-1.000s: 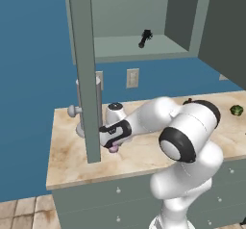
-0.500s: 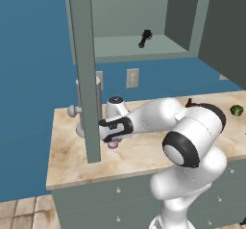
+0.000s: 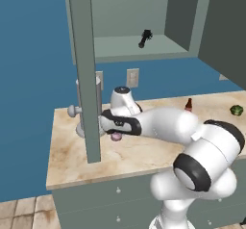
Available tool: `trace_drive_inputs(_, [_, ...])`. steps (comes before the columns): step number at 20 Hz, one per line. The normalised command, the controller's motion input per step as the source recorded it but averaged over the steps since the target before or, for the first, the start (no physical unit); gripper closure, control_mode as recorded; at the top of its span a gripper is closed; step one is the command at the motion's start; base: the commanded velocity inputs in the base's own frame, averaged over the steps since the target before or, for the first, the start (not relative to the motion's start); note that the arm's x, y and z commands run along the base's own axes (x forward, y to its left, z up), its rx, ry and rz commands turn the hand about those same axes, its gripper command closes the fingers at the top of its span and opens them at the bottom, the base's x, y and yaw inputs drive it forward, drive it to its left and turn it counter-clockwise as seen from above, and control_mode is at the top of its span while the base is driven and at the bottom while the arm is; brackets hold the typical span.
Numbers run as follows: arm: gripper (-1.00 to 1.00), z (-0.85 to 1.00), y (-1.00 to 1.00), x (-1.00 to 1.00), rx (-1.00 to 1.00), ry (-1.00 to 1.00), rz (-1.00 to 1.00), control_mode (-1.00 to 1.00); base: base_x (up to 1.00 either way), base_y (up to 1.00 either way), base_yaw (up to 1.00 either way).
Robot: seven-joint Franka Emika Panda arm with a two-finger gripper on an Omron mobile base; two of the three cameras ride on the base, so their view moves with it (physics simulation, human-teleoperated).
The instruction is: Pick the jam and jam from the counter and place them in the cabinets closest to them.
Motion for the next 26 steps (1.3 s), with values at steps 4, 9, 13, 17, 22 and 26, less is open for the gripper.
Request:
trace_drive_inputs(4, [1.00, 0.54, -0.17, -0.16, 0.00, -0.07, 0.00, -1.00, 0.00, 0.00, 0.00])
trace_drive_inputs(9, [1.00, 0.57, -0.13, -0.06, 0.00, -0.07, 0.01, -1.00, 0.00, 0.00, 0.00])
trace_drive_inputs(13, [1.00, 0.61, -0.04, 0.00, 0.01, -0.07, 0.02, -1.00, 0.00, 0.00, 0.00])
trace_drive_inputs(17, [1.00, 0.68, -0.04, 0.00, 0.03, -0.08, 0.03, -1.00, 0.00, 0.00, 0.00])
trace_drive_inputs(22, [1.00, 0.74, -0.04, 0.00, 0.03, -0.09, 0.02, -1.00, 0.00, 0.00, 0.00])
trace_drive_inputs(26, [1.00, 0.76, -0.03, 0.00, 0.04, -0.08, 0.02, -1.00, 0.00, 0.00, 0.00])
